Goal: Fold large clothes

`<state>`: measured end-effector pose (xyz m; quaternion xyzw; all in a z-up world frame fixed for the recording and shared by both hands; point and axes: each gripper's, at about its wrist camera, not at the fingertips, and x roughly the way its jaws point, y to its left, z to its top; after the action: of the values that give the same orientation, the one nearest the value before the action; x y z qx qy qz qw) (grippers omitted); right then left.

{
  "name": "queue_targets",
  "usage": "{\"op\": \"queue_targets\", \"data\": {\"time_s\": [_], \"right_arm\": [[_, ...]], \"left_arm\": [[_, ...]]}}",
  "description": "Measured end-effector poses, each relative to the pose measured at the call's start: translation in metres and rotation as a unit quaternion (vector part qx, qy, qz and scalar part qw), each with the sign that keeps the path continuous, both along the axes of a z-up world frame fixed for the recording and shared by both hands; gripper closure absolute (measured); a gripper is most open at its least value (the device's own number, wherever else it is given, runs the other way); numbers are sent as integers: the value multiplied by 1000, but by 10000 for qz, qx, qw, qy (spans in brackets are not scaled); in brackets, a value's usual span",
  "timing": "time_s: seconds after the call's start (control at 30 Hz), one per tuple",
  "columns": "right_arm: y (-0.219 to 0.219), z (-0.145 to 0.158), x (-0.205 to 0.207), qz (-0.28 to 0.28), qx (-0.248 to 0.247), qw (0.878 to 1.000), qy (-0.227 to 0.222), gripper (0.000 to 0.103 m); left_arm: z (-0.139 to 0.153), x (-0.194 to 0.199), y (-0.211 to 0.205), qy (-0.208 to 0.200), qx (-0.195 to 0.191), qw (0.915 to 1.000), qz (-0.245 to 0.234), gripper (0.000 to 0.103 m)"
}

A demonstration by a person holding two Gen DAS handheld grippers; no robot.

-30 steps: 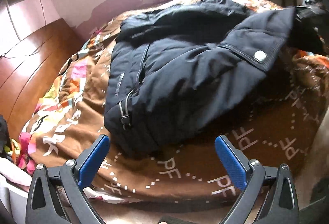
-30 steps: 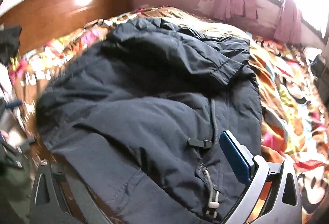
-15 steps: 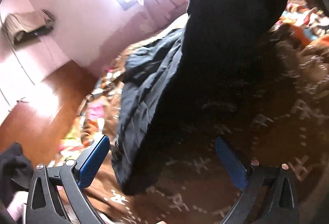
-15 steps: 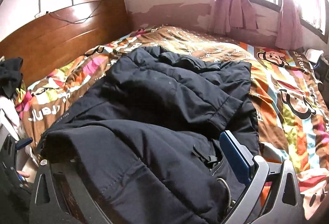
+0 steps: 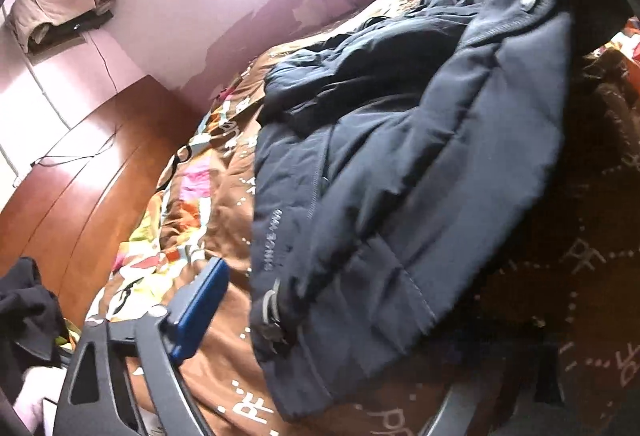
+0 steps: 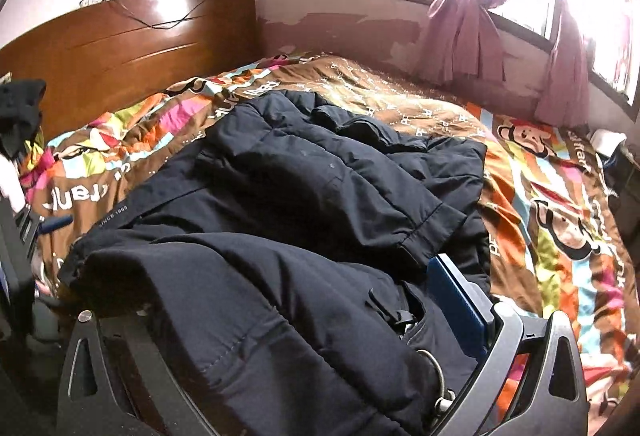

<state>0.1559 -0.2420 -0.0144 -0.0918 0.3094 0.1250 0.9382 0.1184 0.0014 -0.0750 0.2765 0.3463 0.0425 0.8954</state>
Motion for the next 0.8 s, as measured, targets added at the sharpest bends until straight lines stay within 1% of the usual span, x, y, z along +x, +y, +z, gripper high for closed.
{"op": "queue_targets", "data": {"time_s": [0.03, 0.13, 0.23, 0.3, 0.37, 0.47, 0.5, 0.57, 0.67, 0.73, 0.8], "right_arm": [[0, 0, -1, 7, -2, 10000, -7, 2], [-1, 0, -4, -36, 15, 10000, 0, 2], [-6, -3, -16, -177, -72, 9997, -134, 2], [-6, -8, -28, -247, -251, 9989, -310, 2], [-4, -15, -40, -249, -409, 9981, -396, 2], [2, -30, -57, -198, -666, 9967, -416, 2], [2, -35, -61, -170, -723, 9965, -383, 2], [4, -49, -70, -59, -818, 9964, -208, 2], [6, -72, -78, 90, -902, 9958, 127, 2], [8, -90, -82, 121, -1124, 9929, 358, 2], [9, -104, -81, -12, -1480, 9877, 509, 2]], "left_arm": [[2, 1, 1, -46, 22, 10000, -5, 25], [12, 1, 0, -229, 54, 9997, -32, 36], [26, 4, -2, -385, -29, 9992, -119, 42], [35, 8, -6, -424, -50, 9990, -158, 45], [44, 18, -8, -448, -92, 9988, -156, 45], [56, 25, -7, -446, -383, 9982, -120, 45], [61, 27, -7, -441, -487, 9978, -124, 45], [66, 28, -8, -455, -566, 9973, -146, 45], [69, 27, -13, -515, -519, 9971, -199, 45], [68, 25, -15, -561, -455, 9972, -175, 45], [66, 23, -16, -545, -474, 9973, -113, 45]]}}
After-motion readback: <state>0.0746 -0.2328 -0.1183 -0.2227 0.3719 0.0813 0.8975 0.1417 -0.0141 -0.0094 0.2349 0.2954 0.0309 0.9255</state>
